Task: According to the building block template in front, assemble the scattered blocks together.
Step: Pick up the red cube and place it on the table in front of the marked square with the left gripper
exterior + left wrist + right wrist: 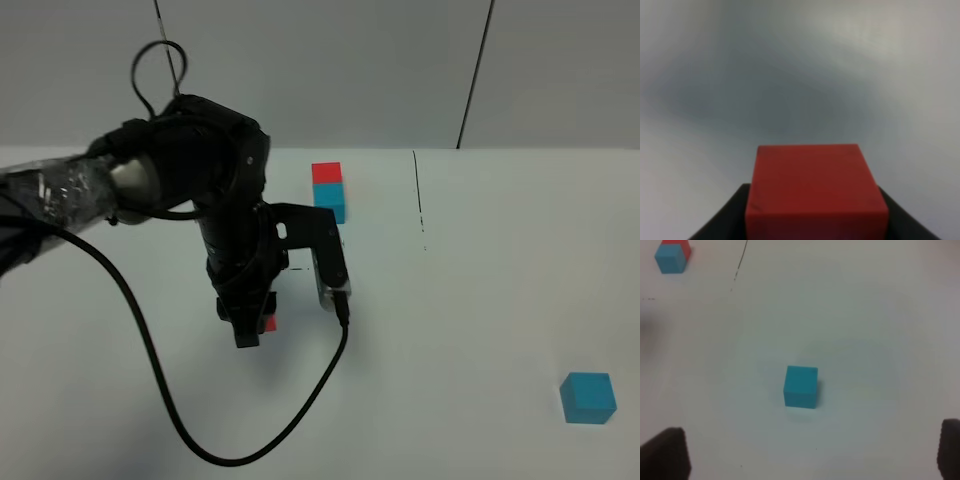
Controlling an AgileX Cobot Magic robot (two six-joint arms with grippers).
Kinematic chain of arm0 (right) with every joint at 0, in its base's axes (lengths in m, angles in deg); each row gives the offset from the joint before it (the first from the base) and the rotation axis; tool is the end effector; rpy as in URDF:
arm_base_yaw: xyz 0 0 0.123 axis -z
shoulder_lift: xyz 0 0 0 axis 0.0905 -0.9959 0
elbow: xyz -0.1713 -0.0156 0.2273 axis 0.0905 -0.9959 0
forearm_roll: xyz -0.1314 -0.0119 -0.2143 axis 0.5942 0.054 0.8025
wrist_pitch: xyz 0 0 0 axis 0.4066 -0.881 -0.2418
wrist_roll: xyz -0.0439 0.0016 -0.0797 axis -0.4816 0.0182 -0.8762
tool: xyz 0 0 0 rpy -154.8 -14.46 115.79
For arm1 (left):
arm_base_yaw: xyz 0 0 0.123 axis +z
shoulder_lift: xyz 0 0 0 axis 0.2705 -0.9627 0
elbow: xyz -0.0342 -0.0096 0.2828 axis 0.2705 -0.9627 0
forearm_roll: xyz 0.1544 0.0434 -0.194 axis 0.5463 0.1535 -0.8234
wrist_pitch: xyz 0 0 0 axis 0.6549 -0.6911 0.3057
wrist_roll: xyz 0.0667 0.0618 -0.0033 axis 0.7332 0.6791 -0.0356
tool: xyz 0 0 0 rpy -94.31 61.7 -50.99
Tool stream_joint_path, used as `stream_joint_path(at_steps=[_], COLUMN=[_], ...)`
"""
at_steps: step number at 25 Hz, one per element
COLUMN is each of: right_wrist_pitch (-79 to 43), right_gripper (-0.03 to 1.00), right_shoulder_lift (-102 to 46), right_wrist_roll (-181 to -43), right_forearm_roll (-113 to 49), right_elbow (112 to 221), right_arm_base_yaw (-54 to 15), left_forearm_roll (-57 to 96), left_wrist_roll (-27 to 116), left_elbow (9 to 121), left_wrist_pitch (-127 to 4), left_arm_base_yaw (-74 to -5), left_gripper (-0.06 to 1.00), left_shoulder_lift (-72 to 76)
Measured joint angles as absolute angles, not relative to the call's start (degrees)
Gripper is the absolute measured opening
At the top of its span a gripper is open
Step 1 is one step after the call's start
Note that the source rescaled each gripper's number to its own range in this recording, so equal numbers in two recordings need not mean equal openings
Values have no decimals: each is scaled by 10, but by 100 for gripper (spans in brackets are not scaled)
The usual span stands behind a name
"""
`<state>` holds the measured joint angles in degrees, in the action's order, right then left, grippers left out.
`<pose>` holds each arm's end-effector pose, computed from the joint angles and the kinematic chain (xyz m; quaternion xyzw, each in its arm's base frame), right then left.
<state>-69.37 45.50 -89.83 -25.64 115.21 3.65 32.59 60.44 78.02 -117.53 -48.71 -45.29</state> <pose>-0.0061 0.0022 0.2776 -0.0189 0.8502 0.0179 0.5258 0.3586 -0.2329 0.1805 0.6614 0.7472 0.0096 0.0646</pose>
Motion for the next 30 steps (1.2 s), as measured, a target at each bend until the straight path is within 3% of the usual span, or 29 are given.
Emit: stream_joint_path(at_steps=[10, 30], right_wrist_pitch=[-694, -694], right_gripper=[100, 100], right_shoulder_lift=[455, 455], right_wrist_roll=[-898, -898], right_forearm_roll=[-256, -256], right_elbow=[1152, 1152], right_arm_base_yaw=[36, 36], left_forearm_roll=[357, 349], left_wrist_roll=[675, 695], left_elbow=[842, 848], left_wrist_pitch=[-1155, -1133], left_arm_base_yaw=[-499, -499], left_gripper=[0, 0], left_shoulder_lift=[-547, -579])
